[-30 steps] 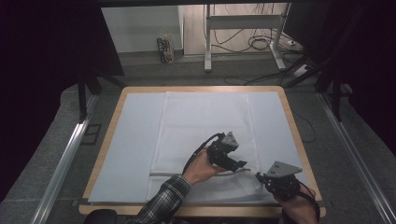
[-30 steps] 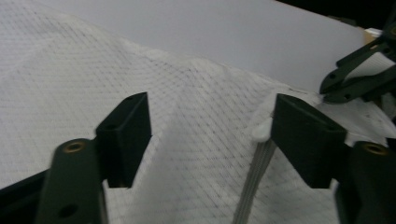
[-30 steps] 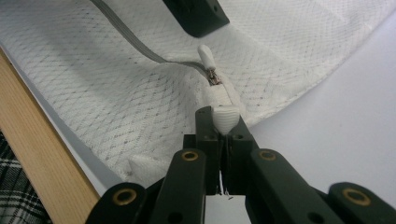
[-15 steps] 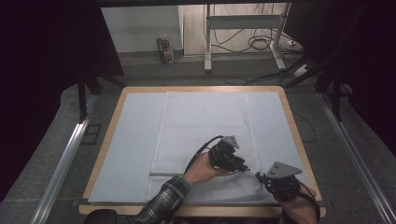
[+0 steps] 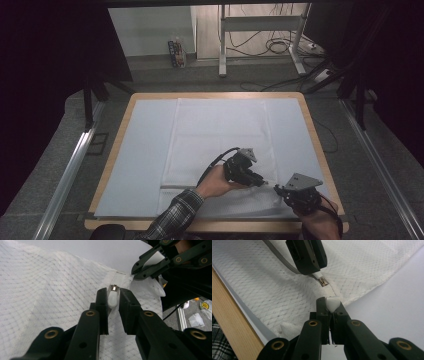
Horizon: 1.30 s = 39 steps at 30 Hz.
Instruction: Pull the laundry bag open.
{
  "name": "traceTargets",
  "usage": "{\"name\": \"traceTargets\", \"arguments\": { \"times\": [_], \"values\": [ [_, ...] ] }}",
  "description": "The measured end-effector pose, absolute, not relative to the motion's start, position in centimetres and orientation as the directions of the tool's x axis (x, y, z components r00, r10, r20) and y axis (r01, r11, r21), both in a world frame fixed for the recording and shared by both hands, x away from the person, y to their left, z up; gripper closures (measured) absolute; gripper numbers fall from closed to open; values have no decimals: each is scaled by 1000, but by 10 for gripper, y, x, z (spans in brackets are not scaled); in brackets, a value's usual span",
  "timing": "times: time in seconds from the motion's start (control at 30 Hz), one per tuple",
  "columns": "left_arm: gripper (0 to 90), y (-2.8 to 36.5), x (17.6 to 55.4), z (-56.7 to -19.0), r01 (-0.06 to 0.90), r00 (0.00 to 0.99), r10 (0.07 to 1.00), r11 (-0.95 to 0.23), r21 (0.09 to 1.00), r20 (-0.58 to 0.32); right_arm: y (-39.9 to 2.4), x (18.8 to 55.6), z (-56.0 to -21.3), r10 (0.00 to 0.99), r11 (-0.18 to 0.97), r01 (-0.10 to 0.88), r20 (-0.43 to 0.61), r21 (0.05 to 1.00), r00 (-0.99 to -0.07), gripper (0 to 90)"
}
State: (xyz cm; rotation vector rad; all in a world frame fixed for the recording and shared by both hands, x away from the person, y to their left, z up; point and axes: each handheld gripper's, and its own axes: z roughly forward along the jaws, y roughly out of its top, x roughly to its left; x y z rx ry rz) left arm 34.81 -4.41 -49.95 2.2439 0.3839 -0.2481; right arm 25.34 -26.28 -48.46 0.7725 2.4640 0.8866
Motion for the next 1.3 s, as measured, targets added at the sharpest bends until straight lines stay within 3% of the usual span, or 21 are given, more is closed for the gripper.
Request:
{"name": "traceTargets", "arguments": {
  "times": [0.4,0.63,0.67,0.8,0.83,1.1,1.2,1.3],
  "values": [
    [811,-42,345,-501,331,940,155,-629,704,-303,-263,255,-486,619,648,369,-179,666,-765,850],
    [832,-39,342,-495,296,954,156,-617,729,-255,-263,257,-488,621,641,382,-157,665,-768,821],
    [867,-39,342,-494,298,953,152,-616,729,-261,-263,257,-488,626,632,391,-142,669,-767,783],
    [867,-38,341,-493,297,954,153,-618,728,-259,-264,259,-488,625,624,402,-119,670,-771,733],
    [868,-38,341,-493,295,954,153,-618,728,-257,-265,261,-488,632,614,416,-102,671,-769,657],
    [868,-36,341,-493,300,952,140,-605,737,-272,-271,279,-493,660,556,516,32,651,-751,412],
    [868,-35,341,-493,304,950,136,-600,740,-279,-272,288,-496,641,545,533,88,647,-763,372],
    [868,-33,342,-494,310,948,130,-589,746,-291,-274,298,-497,611,521,550,164,653,-774,403]
  ]
}}
